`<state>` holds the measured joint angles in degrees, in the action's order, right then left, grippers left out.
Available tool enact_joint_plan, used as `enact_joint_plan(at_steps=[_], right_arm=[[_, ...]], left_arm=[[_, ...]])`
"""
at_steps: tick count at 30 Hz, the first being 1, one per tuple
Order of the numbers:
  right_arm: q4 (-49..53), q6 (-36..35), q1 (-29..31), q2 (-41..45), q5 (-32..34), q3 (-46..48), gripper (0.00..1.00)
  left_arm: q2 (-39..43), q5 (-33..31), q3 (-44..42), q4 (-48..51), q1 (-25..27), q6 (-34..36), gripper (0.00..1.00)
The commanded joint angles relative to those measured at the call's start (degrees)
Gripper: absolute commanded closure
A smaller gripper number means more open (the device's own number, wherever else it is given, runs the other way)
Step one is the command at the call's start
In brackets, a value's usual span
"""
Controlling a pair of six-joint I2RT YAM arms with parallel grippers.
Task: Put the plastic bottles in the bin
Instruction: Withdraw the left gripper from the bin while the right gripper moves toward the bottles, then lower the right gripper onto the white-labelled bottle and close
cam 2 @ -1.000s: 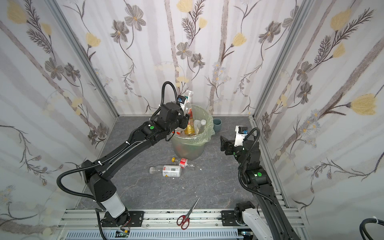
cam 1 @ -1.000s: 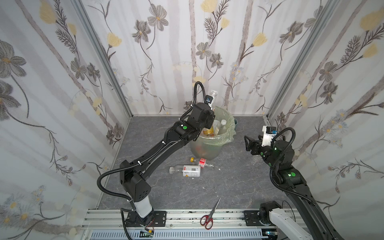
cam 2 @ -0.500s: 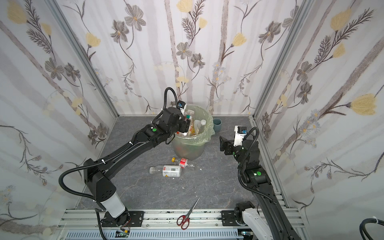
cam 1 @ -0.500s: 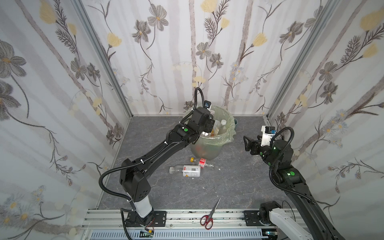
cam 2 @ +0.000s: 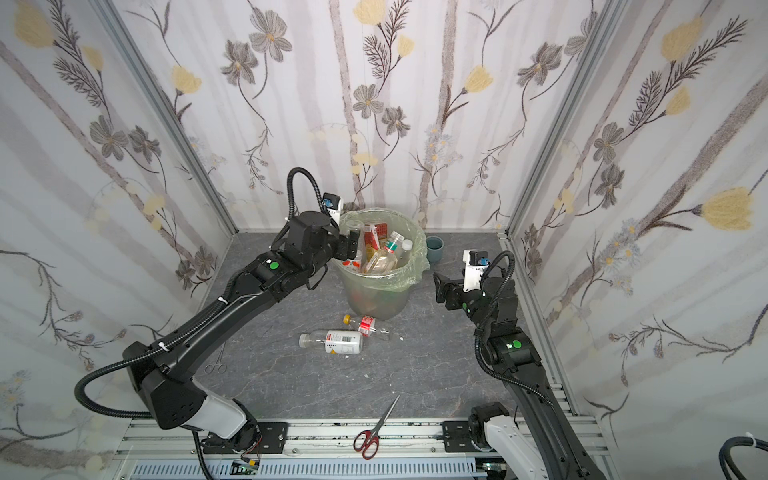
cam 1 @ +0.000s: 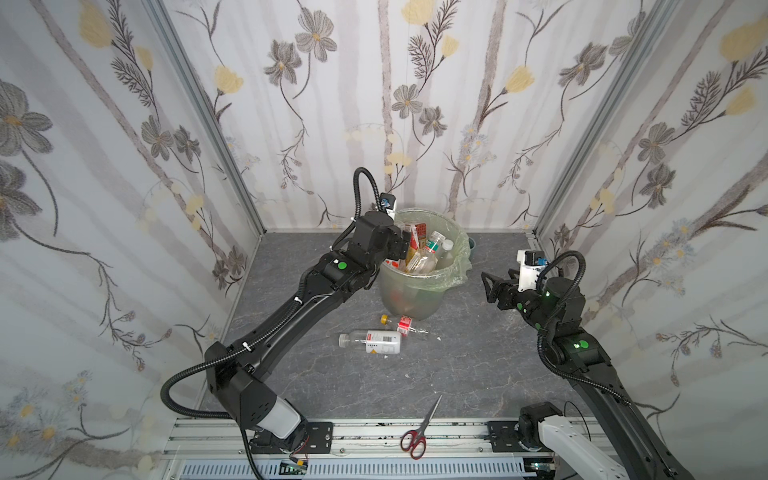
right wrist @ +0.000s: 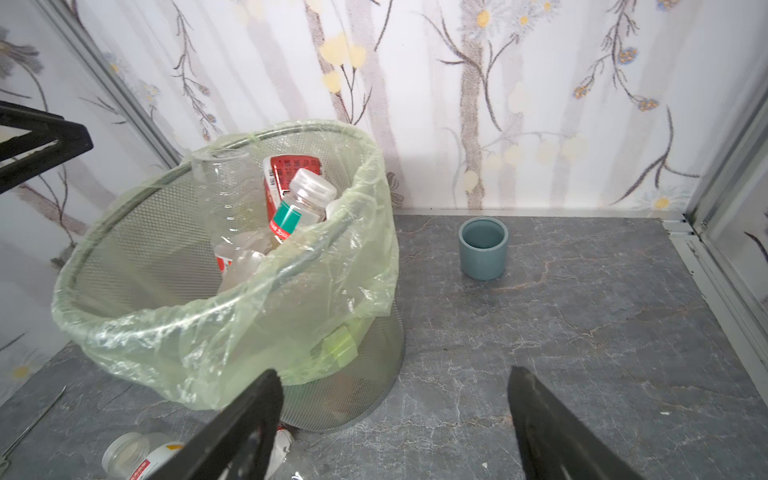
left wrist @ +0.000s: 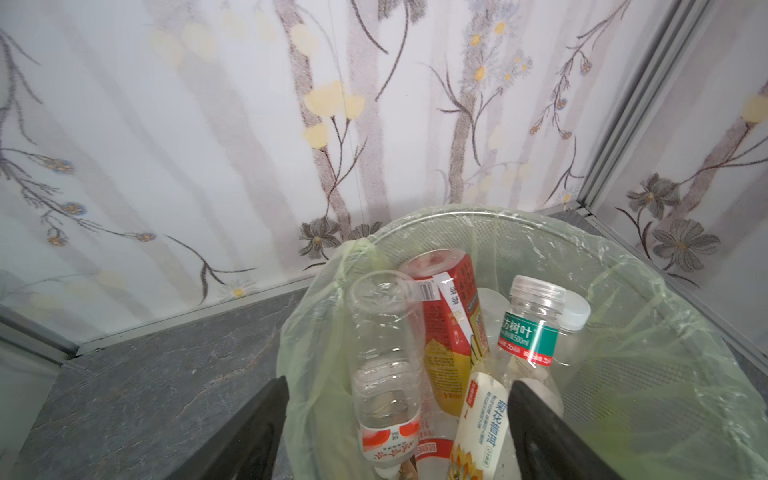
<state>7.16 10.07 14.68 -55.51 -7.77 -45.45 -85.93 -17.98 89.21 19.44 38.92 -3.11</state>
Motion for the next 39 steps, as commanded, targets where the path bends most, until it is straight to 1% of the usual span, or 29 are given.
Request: enact_joint_plan(at_steps=[1, 6, 10, 13, 17, 19, 21, 24, 26, 29, 34, 39], right_arm=[[-1.11, -4.09, 2.60, -0.69, -1.78, -1.49, 0.14], [0.85, -10.97, 9.24, -1.27, -0.81, -4.10, 0.14], [1.86, -15.94, 12.76, -1.43, -3.83, -6.59, 0.14], [1.60, -17.77, 15.41, -2.11, -5.61, -7.55, 0.16], [3.27, -19.92, 19.32, -5.38, -5.98, -9.51, 0.17], [6.19, -21.99, 21.86, -8.03, -5.23, -11.98, 0.18], [8.66, -23.43, 25.11, -11.13, -4.30, -14.65, 0.18], [9.98, -25.18, 30.73, -16.10, -2.66, -17.34, 0.17], [10.26, -26.50, 35.33, -20.44, -1.21, -18.99, 0.16], [11.87, -29.11, 39.65, -27.79, 0.86, -22.14, 0.16], [13.25, -31.02, 41.98, -38.61, -0.99, -25.61, 0.16], [12.96, -31.42, 43.02, -46.35, -3.70, -27.51, 0.18]], left_arm=[[4.03, -0.40, -4.63, -0.85, -2.99, -3.36, 0.13], [12.28, 0.36, -14.06, -0.70, -9.53, -7.97, 0.08], [18.13, 2.13, -21.32, -0.38, -15.04, -9.33, 0.06], [19.31, 6.40, -25.35, -0.31, -19.75, -10.86, 0.06], [16.88, 12.34, -28.65, -0.28, -25.32, -14.06, 0.06], [15.56, 13.57, -29.19, -0.36, -26.46, -14.70, 0.07], [14.56, 13.17, -29.44, -0.37, -26.69, -14.35, 0.06], [14.04, 13.39, -29.84, -0.28, -27.21, -13.26, 0.06], [12.94, 13.96, -30.46, -0.41, -27.49, -12.51, 0.05], [13.62, 14.11, -31.41, -0.37, -27.82, -10.88, 0.04], [16.20, 15.13, -32.74, -0.29, -30.69, -9.28, 0.04], [17.11, 16.50, -34.08, -0.37, -33.44, -9.19, 0.03]])
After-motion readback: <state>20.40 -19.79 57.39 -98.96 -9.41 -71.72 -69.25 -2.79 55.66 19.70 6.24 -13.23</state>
